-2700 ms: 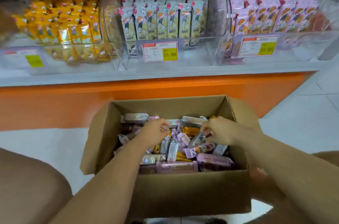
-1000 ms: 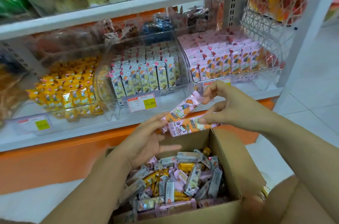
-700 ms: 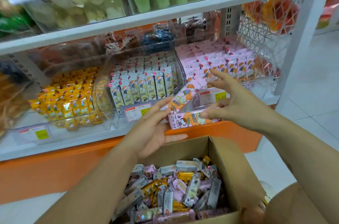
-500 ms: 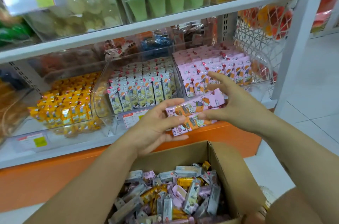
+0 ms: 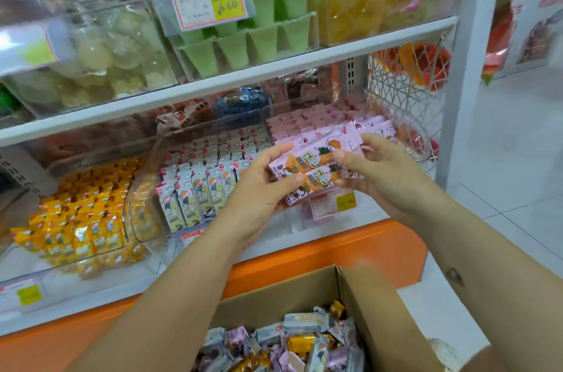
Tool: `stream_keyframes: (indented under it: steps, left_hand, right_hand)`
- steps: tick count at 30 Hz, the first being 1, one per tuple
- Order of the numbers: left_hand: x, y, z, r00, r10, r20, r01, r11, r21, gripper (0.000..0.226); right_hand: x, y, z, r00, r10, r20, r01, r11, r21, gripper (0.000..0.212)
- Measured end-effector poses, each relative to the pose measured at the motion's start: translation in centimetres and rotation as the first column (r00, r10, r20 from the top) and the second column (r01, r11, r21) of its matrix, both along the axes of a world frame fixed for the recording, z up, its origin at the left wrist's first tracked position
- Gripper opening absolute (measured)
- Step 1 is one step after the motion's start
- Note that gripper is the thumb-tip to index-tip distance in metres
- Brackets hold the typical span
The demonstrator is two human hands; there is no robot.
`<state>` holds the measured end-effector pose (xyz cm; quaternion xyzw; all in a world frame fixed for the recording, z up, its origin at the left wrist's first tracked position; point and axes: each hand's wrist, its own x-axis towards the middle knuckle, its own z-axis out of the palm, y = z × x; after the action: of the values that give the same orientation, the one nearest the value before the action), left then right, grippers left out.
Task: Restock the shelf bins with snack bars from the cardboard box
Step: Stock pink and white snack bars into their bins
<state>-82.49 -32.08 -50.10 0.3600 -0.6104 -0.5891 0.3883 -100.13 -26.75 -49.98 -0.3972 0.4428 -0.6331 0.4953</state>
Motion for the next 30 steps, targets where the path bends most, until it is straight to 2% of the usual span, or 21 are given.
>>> stream_keyframes:
  steps: [2,4,6,7,9,11,13,15,17,19,23,27,30]
  left_hand:
    - [-0.6,-1.3,0.7,0.997,0.015,0.075,-0.005,0.992,-0.130,0.044]
    - [-0.8,-2.6,1.2,0.986,0.064,0.155,-0.017,0.958,-0.287,0.048]
    - [-0.6,-3.9,1.1,0.956,0.177,0.233,-0.064,0.904,-0.422,0.051]
    - [-0.3,-4.4,0.8,0.924,0.249,0.290,-0.083,0.872,-0.483,0.051]
    - [0.3,-5.3,0.0,0.851,0.331,0.407,-0.065,0.836,-0.544,0.050]
    - [0.6,-5.7,-1.0,0.812,0.314,0.492,-0.001,0.843,-0.537,0.046]
    - [0.5,-5.8,-1.7,0.818,0.282,0.501,0.028,0.850,-0.525,0.041]
    - [0.5,-5.8,-2.1,0.842,0.272,0.466,0.003,0.862,-0.508,0.038]
    - [0.6,-5.8,-2.6,0.847,0.276,0.455,-0.013,0.865,-0.502,0.035]
    - [0.8,-5.9,-2.9,0.852,0.278,0.444,-0.019,0.863,-0.505,0.034]
    - [0.8,-6.0,-3.1,0.869,0.256,0.423,-0.024,0.876,-0.481,0.033]
    - [0.8,-5.5,-3.1,0.855,0.286,0.433,-0.026,0.858,-0.514,0.034]
    - [0.7,-5.1,-3.0,0.821,0.334,0.462,-0.023,0.829,-0.559,0.036]
  right_hand:
    - [-0.8,-1.1,0.7,0.997,-0.001,-0.071,-0.005,0.997,-0.074,0.028]
    - [-2.0,-2.0,1.5,0.978,-0.070,-0.197,0.043,0.989,-0.139,0.029]
    - [-3.3,-2.8,2.1,0.886,-0.212,-0.412,0.135,0.969,-0.208,0.025]
    - [-3.8,-3.2,2.2,0.791,-0.282,-0.544,0.179,0.955,-0.235,0.024]
    - [-4.5,-4.1,2.4,0.524,-0.305,-0.795,0.216,0.951,-0.222,0.027]
    - [-4.7,-5.3,1.9,0.313,-0.173,-0.934,0.209,0.972,-0.109,0.038]
    - [-4.4,-6.5,0.9,0.206,-0.011,-0.978,0.151,0.988,0.020,0.046]
    - [-3.8,-7.6,-0.4,0.189,0.098,-0.977,0.079,0.990,0.115,0.048]
    - [-3.4,-8.7,-1.7,0.215,0.130,-0.968,0.054,0.988,0.145,0.052]
    - [-3.1,-9.4,-2.6,0.245,0.062,-0.968,0.095,0.992,0.088,0.056]
    - [-2.9,-10.0,-3.7,0.209,-0.110,-0.972,0.202,0.977,-0.067,0.061]
    - [-3.1,-9.6,-3.6,0.243,-0.040,-0.969,0.122,0.992,-0.010,0.050]
    - [-3.3,-8.9,-3.2,0.232,-0.064,-0.971,0.107,0.993,-0.040,0.050]
